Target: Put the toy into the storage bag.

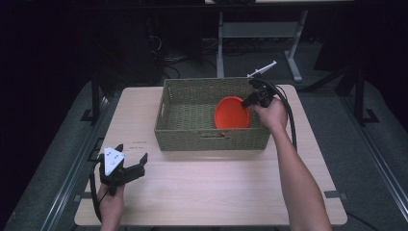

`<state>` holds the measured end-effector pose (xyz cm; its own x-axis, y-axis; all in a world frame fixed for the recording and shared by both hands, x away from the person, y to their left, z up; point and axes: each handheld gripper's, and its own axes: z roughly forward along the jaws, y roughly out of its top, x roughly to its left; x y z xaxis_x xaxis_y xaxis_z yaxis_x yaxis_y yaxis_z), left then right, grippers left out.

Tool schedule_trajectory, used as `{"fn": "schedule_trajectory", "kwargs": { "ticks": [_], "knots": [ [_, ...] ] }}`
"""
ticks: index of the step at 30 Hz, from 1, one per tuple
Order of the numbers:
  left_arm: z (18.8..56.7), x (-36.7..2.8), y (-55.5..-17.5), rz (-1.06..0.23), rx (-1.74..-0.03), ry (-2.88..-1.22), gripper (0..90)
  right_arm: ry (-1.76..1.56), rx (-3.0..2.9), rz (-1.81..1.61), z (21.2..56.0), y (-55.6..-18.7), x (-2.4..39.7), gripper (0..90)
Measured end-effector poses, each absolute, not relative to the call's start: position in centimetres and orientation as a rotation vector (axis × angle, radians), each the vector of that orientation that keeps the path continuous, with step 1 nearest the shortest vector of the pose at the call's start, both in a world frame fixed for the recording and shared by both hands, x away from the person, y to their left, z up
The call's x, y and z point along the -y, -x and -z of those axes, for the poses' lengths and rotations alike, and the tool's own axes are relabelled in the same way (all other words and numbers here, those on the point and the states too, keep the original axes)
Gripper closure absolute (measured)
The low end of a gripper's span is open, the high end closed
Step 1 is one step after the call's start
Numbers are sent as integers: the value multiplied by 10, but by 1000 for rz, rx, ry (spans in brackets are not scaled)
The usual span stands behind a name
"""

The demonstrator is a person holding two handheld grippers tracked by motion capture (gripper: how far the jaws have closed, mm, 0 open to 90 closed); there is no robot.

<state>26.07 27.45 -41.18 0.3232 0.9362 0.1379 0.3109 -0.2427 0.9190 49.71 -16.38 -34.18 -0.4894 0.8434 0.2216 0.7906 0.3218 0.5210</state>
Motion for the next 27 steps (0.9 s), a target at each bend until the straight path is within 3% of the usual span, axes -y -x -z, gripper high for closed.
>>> {"fn": "schedule_trajectory", "kwargs": {
  "ticks": [27],
  "knots": [
    [412,-273,-260,-929,-1116,-1743,127,-1578,-2480,-831,345,-494,178,735]
  ]
}}
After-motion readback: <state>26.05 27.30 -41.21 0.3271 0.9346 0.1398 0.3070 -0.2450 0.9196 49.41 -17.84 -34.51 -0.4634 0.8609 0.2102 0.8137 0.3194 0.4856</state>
